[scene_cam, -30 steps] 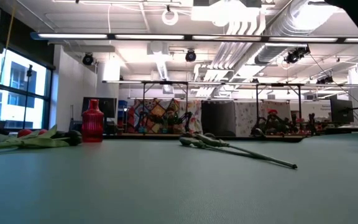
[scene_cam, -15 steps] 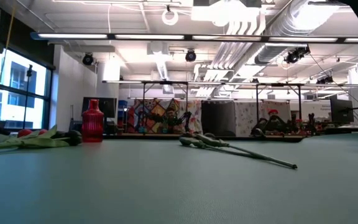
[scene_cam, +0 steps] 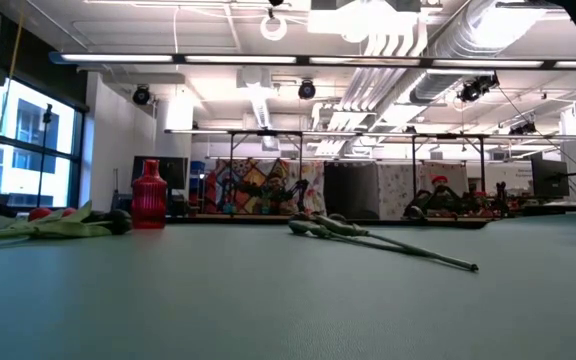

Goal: Sort flowers into vase by color
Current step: Put the red flower into the transparent vase

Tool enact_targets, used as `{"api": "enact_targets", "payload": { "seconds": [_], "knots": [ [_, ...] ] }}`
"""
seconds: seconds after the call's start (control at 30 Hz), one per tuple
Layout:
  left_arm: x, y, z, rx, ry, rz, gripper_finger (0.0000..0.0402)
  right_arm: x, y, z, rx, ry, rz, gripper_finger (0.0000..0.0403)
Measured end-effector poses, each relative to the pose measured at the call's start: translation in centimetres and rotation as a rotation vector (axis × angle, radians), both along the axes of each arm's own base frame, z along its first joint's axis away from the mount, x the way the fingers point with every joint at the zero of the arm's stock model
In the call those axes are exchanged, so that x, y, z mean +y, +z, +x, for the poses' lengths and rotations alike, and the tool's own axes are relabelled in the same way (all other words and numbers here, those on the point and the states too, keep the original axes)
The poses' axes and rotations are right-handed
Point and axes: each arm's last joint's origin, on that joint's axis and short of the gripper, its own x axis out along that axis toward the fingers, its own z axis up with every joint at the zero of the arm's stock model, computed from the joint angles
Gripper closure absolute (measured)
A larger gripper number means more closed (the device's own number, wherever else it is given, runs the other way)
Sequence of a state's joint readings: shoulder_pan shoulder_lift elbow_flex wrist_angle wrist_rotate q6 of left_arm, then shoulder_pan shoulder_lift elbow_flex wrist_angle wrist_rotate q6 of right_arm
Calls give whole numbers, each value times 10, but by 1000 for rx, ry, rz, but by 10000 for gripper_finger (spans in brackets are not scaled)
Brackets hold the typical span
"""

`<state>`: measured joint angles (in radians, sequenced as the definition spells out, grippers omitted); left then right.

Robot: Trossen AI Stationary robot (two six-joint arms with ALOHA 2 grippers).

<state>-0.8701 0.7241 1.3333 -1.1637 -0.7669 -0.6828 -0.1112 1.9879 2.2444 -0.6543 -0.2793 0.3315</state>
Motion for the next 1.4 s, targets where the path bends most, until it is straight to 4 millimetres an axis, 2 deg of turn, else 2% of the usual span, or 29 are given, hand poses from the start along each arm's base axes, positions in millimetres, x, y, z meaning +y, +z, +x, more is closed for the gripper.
{"api": "enact_targets", "payload": {
  "seconds": [0.23,0.37,0.67,1.0,1.13,1.4],
  "knots": [
    [-5,-39,0,14,61,-11,401,15,-2,1,27,-77,-31,289],
    [-4,-47,-4,-11,54,-31,401,20,-3,1,41,-114,-34,289],
    [10,-35,-16,-136,-34,-27,401,25,-4,1,61,-176,5,289],
    [22,6,-26,-332,-281,36,401,36,-4,1,62,-273,28,289],
    [21,9,-29,-334,-424,6,401,42,-4,1,60,-319,40,289],
    [15,8,-35,-252,-693,-174,401,53,-3,1,37,-375,53,289]
  ]
}}
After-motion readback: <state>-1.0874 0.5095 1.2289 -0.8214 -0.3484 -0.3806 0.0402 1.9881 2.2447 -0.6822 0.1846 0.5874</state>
